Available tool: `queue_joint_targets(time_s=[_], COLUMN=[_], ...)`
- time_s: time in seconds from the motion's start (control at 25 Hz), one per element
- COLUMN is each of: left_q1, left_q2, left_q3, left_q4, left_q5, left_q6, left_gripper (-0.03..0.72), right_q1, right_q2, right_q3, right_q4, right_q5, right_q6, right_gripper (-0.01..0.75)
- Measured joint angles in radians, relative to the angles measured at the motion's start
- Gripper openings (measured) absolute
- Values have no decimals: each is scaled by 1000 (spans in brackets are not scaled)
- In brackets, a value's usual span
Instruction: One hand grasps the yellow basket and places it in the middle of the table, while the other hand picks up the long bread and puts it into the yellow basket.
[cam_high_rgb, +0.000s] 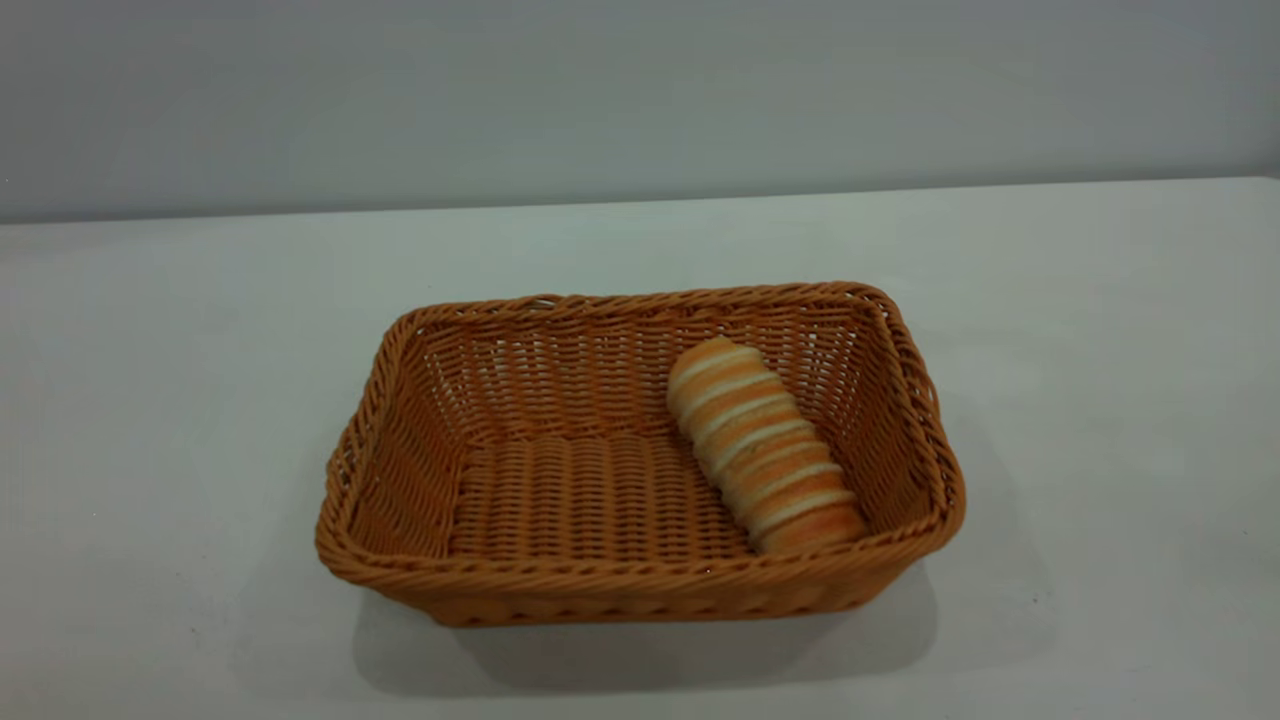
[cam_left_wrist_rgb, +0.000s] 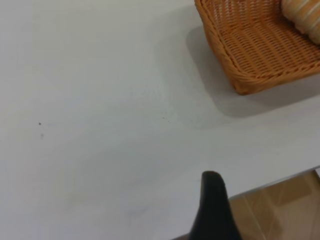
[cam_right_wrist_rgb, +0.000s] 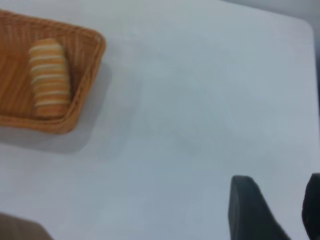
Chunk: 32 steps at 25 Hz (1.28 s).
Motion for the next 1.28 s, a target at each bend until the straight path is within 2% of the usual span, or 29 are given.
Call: queue_joint_targets(time_s=[0.4, 0.88, 1.28], left_q1=[0, 0, 0], left_q2=[0, 0, 0], left_q3=[0, 0, 0], left_q4=[1, 1, 1], left_q5=[2, 3, 3], left_q6=[13, 13, 13], left_gripper=[584, 584, 584], right_q1=[0, 0, 0], right_q2=[-286, -290, -290], right_q3=[121, 234, 243], right_q4=[122, 206, 243], right_q5=[7, -56, -69], right_q6=[-65, -167, -174], right_gripper=[303, 303, 303])
